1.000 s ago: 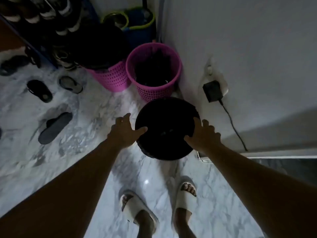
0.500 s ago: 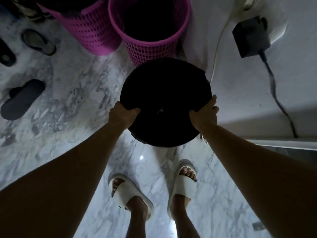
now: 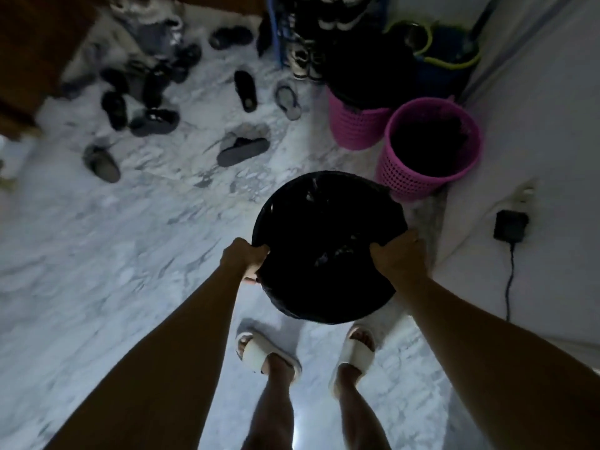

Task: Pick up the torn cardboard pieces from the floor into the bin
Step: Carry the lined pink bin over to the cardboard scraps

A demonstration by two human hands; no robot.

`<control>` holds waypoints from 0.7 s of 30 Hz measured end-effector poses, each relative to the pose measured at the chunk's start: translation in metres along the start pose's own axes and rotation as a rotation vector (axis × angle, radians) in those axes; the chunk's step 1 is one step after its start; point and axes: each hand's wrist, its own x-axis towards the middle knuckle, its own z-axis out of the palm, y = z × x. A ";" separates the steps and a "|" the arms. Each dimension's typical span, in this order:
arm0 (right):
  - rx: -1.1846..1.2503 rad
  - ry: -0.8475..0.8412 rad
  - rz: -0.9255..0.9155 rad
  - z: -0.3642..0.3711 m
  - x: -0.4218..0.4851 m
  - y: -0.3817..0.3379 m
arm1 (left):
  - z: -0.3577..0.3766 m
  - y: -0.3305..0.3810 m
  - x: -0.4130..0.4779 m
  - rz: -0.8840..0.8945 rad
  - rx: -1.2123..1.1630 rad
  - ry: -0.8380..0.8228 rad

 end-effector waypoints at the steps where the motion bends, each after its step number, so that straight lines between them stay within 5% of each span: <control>1: -0.049 -0.007 -0.053 -0.003 -0.030 -0.018 | -0.026 -0.019 -0.027 -0.032 -0.018 0.022; 10: -0.353 -0.246 -0.451 0.042 -0.300 -0.151 | -0.221 -0.240 -0.211 -0.179 -0.313 0.239; 21: -0.549 -0.492 -0.821 0.221 -0.557 -0.212 | -0.352 -0.526 -0.329 -0.369 -0.659 0.517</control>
